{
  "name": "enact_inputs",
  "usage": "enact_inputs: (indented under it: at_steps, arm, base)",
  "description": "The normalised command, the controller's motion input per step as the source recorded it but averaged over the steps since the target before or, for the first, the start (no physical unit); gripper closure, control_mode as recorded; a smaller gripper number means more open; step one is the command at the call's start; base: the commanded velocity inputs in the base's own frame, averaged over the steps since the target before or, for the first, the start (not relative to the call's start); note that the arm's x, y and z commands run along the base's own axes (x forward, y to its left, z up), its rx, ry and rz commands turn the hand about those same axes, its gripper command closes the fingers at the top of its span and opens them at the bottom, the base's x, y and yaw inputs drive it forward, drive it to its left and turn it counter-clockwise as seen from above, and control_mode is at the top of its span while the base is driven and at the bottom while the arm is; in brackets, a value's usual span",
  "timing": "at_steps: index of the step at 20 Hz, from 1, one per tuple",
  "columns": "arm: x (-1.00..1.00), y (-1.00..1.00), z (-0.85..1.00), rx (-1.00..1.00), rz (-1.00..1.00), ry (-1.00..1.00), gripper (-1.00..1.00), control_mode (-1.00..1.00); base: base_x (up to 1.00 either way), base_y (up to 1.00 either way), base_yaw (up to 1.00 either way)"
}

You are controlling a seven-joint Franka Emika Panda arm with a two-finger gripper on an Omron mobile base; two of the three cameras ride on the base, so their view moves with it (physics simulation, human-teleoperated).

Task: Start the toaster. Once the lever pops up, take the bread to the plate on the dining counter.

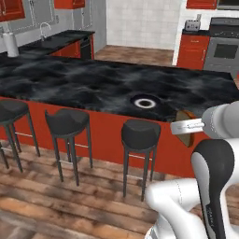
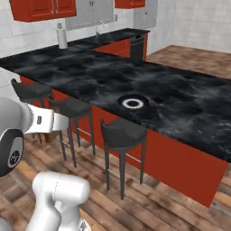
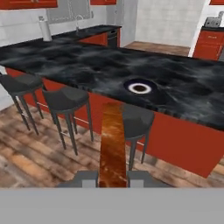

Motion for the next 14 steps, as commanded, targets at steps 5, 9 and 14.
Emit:
enact_inputs:
  at_steps: [5, 9, 14]
  arm:
    - [0.0, 0.0, 0.0, 0.0, 0.0, 0.0, 1.0, 1.0]
    - [0.0, 0.0, 0.0, 0.0, 0.0, 0.0, 1.0, 1.0]
    - [0.0, 0.0, 0.0, 0.0, 0.0, 0.0, 1.0, 1.0]
  base:
    - [0.28, 0.52, -0.52]
    - [0.42, 0.56, -0.47]
    - [0.48, 0.58, -0.41]
